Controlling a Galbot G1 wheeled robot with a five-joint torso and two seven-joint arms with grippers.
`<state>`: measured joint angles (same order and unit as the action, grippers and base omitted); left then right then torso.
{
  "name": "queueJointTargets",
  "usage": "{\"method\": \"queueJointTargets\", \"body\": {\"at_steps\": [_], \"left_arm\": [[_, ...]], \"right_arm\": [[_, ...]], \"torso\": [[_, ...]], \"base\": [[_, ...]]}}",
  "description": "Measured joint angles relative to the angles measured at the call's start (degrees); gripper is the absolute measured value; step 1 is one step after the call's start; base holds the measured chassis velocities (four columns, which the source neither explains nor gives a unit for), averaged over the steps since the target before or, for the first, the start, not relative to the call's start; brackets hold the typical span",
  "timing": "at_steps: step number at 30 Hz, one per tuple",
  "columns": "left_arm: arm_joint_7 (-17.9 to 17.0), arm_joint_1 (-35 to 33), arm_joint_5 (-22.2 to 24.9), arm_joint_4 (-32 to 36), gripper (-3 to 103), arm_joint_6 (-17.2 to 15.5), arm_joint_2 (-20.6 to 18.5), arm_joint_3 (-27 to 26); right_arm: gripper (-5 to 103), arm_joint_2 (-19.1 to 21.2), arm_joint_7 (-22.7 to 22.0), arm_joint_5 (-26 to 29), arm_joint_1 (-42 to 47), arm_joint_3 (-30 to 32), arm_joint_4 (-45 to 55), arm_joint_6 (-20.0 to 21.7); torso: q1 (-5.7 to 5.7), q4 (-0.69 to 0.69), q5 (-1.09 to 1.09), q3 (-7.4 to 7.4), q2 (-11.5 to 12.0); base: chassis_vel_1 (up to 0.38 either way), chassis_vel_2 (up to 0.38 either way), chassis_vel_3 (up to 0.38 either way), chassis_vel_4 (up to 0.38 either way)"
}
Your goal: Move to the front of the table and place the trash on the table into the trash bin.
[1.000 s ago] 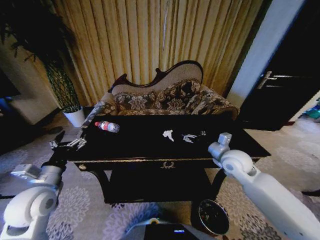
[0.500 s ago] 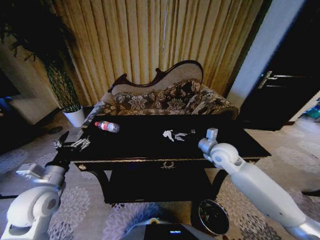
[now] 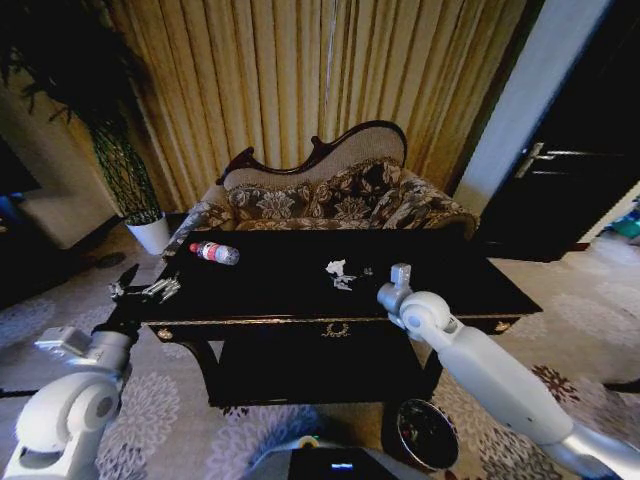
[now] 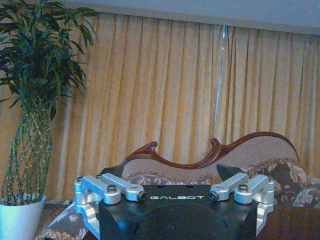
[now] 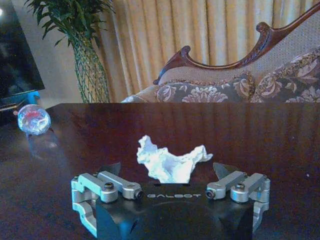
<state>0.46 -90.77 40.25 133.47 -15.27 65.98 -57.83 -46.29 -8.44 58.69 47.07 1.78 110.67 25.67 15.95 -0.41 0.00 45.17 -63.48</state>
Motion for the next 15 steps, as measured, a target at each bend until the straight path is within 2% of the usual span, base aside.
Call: {"method": "queueJointTargets", "body": {"at_steps": [7, 9, 12, 13, 15], "left_arm": [[0.0, 0.2, 0.0, 0.0, 100, 0.0, 0.1, 0.2], [0.0, 0.2, 0.0, 0.0, 100, 0.0, 0.1, 0.1], [0.1, 0.1, 0.1, 0.0, 100, 0.1, 0.2, -0.1], [0.1, 0.1, 0.1, 0.0, 100, 0.1, 0.2, -0.1], [0.1, 0.1, 0.1, -0.2, 100, 0.3, 0.2, -0.2]], "right_arm": [[100, -0.3, 0.0, -0.4, -0.6, -0.8, 0.0, -0.2], [103, -0.3, 0.0, -0.5, -0.7, -1.0, -0.1, -0.2], [89, -0.4, 0.0, -1.4, -0.8, -2.0, -0.4, -0.8], [89, -0.4, 0.0, -1.4, -0.8, -2.0, -0.4, -0.8], [78, -0.4, 0.0, -1.8, -0.9, -2.2, -0.5, -1.6]], "torso": [[0.0, 0.0, -0.01, 0.0, 0.0], [0.0, 0.0, 0.0, 0.0, 0.0], [0.0, 0.0, -0.01, 0.0, 0.0], [0.0, 0.0, -0.01, 0.0, 0.0], [0.0, 0.0, 0.0, 0.0, 0.0]], "base": [[0.0, 0.0, 0.0, 0.0], [0.0, 0.0, 0.0, 0.0], [0.0, 0.0, 0.0, 0.0], [0.0, 0.0, 0.0, 0.0], [0.0, 0.0, 0.0, 0.0]]}}
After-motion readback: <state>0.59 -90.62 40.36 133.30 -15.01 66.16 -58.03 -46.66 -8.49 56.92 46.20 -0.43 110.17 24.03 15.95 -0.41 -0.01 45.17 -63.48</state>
